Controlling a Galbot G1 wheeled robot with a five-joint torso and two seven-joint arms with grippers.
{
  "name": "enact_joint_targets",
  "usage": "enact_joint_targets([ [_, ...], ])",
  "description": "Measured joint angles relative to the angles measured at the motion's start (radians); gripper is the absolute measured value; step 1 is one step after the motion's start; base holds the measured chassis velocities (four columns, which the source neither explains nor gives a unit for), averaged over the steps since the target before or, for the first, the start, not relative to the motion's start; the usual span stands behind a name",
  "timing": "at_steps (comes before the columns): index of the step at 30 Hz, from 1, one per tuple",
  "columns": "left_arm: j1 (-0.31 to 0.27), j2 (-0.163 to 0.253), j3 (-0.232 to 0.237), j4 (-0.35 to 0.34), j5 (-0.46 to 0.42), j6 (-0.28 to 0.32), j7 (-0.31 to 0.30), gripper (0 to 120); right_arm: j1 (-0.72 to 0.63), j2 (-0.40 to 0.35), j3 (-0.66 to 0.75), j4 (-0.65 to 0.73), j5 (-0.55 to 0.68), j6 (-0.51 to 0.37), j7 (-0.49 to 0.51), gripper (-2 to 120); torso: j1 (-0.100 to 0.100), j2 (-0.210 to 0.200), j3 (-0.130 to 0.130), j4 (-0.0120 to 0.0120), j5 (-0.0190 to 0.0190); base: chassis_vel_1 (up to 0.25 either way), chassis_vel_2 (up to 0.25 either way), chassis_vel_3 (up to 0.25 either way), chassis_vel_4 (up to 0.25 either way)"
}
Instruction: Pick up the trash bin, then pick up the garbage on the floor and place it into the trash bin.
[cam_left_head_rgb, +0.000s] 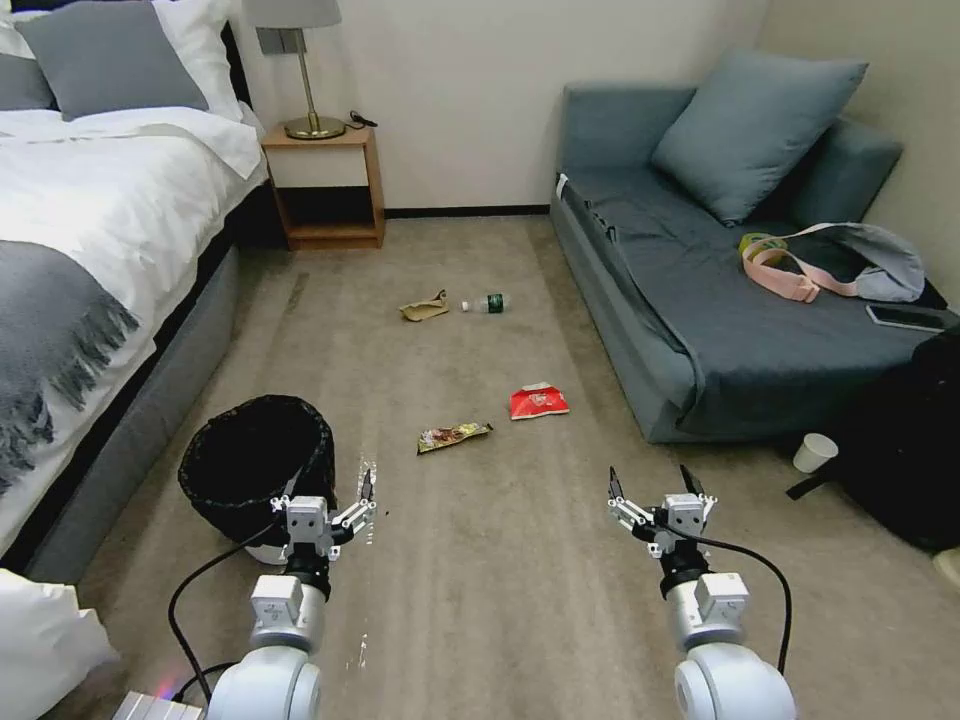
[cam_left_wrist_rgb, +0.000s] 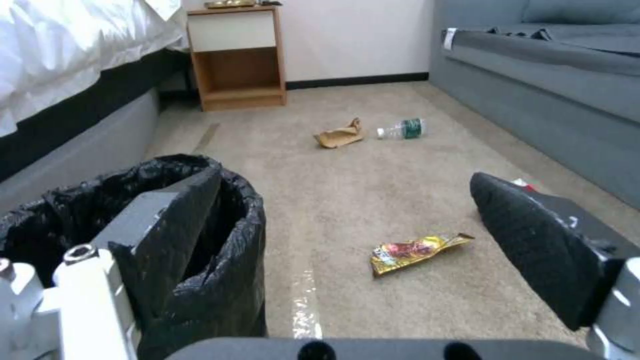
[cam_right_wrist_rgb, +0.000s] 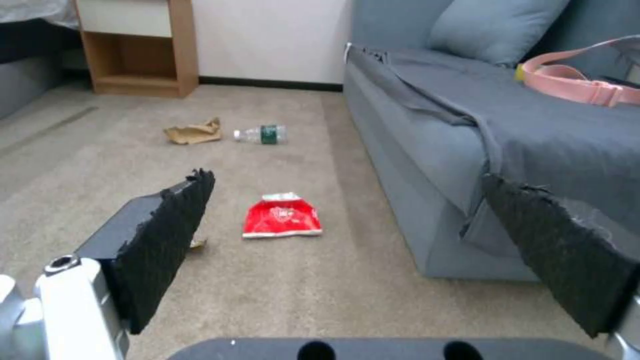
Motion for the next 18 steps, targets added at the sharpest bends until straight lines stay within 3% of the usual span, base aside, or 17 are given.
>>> enact_joint_targets([
  [18,0.000,0.000,0.000,0.000,0.000,0.000,0.000,100,0.000,0.000,0.000,0.000,0.000,0.000,0.000,100,0.000,0.000,0.000,0.0000,0.0000,0.000,0.000,0.000,0.000],
])
